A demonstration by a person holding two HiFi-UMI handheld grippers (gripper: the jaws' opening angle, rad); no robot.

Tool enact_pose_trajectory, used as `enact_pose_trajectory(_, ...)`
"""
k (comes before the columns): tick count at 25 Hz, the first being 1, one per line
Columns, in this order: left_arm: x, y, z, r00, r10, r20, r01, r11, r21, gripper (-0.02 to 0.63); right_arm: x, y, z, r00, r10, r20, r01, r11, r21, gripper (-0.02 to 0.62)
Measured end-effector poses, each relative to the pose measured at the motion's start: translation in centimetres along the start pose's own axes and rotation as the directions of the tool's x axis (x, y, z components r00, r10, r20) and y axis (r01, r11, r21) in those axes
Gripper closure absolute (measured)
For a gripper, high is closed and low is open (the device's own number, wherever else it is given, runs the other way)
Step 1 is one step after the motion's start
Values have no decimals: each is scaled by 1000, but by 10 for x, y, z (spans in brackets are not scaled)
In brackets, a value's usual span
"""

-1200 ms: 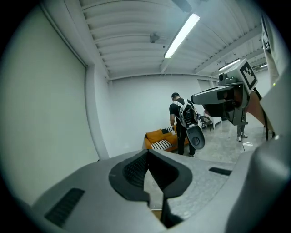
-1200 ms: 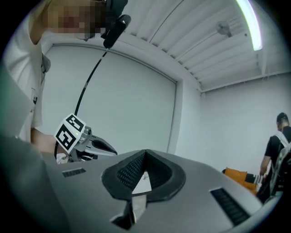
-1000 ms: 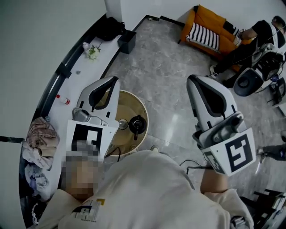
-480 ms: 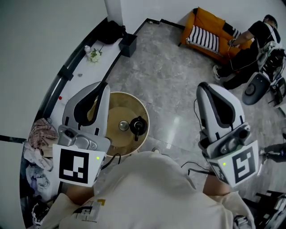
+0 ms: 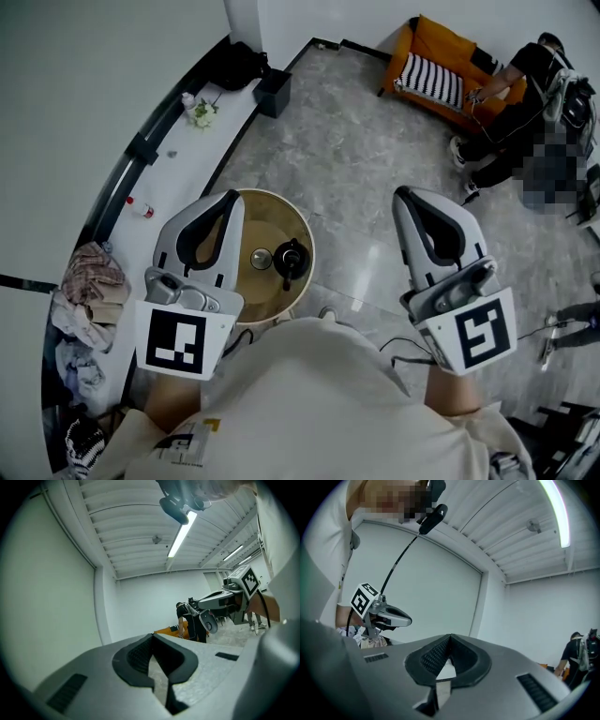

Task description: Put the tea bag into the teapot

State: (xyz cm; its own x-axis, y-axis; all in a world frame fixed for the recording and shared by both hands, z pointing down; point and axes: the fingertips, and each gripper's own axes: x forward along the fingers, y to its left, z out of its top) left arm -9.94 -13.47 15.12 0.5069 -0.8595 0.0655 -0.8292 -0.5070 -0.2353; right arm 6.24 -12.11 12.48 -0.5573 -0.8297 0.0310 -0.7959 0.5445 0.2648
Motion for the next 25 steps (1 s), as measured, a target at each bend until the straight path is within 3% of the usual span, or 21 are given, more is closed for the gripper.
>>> enact_pose_trajectory(8,-2,-13,-13,999,1,-42,-2,1000,-2,598,0,13,-26,996,67,-52,-64,996,68,589)
enact_pose_trajectory(25,-12,-31,-14,999,-10,-52,10,1000,-4,598,-14,13,-35,996,61,-64,-57,997,60,589)
